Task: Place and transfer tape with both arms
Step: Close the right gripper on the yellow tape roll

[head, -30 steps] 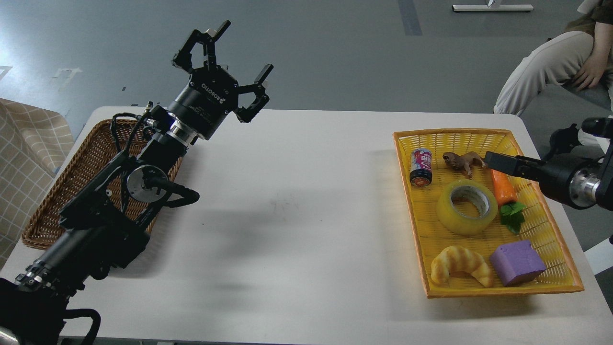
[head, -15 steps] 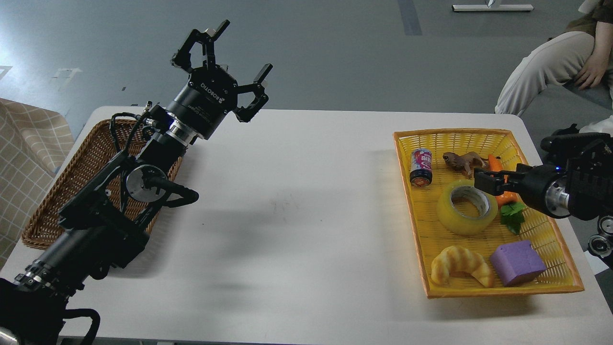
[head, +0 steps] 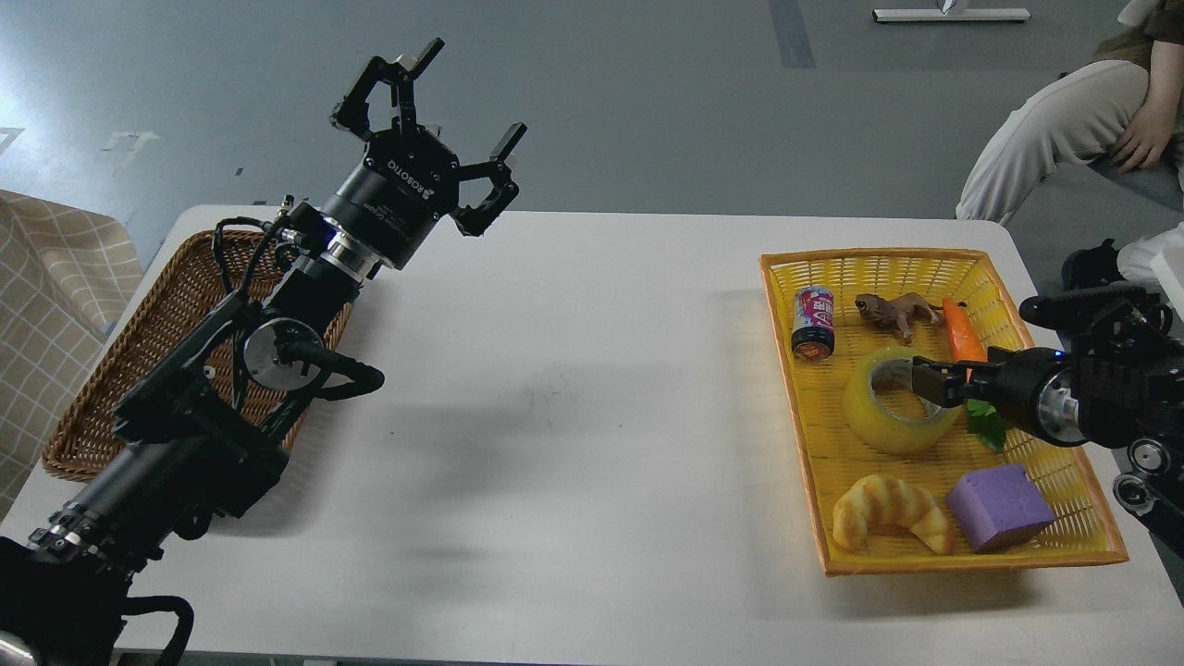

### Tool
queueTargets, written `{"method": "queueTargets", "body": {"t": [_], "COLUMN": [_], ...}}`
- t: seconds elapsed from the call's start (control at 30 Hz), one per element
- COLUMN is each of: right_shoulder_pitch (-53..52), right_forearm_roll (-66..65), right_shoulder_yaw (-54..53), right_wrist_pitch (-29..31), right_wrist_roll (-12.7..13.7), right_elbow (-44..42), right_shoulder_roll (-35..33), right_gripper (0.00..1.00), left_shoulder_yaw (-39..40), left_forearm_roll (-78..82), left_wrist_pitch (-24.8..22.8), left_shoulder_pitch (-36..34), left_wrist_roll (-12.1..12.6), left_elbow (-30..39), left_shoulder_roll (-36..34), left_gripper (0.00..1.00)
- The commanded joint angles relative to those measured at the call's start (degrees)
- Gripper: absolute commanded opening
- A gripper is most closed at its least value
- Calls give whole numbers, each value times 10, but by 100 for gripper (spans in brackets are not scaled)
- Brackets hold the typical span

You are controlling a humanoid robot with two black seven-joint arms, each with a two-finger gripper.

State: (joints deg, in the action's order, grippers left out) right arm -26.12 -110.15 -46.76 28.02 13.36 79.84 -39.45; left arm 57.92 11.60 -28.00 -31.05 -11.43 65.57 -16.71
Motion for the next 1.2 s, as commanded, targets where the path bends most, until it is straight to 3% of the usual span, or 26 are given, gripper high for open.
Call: {"method": "queueTargets", "body": {"t": [0.0, 0.37, 0.57, 0.73, 0.87, 0.93, 0.97, 1.0, 1.03, 1.17], "right_shoulder_pitch": [0, -2, -2, -2, -3, -3, -3, -2, -3, -8], "right_forearm_roll": [-2, -18, -19, -19, -19, -18, -17, -17, -16, -13], "right_shoulder_yaw": [0, 17, 18, 22, 32, 33, 33, 33, 33, 33], "right_wrist_pitch": [0, 0, 0, 0, 0, 0, 0, 0, 0, 0], "right_wrist_roll": [0, 0, 0, 0, 1, 1, 1, 1, 2, 1], "right_elbow": [-11, -18, -26, -35, -43, -48, -54, -61, -64, -71], "right_shoulder_roll": [10, 22, 23, 24, 27, 28, 29, 31, 32, 28], "right_gripper": [80, 70, 70, 61, 32, 29, 23, 9, 2, 0], "left_shoulder_yaw": [0, 0, 0, 0, 0, 0, 0, 0, 0, 0], "left_forearm_roll": [0, 0, 0, 0, 0, 0, 0, 0, 0, 0], "left_wrist_pitch": [0, 0, 0, 0, 0, 0, 0, 0, 0, 0], "left_shoulder_pitch": [0, 0, 1, 1, 1, 1, 1, 1, 1, 1], "left_wrist_roll": [0, 0, 0, 0, 0, 0, 0, 0, 0, 0], "left_elbow": [0, 0, 0, 0, 0, 0, 0, 0, 0, 0], "left_shoulder_roll": [-1, -1, -1, -1, -1, -1, -1, -1, -1, -1], "left_gripper": [98, 98, 98, 98, 98, 98, 98, 98, 98, 98]}}
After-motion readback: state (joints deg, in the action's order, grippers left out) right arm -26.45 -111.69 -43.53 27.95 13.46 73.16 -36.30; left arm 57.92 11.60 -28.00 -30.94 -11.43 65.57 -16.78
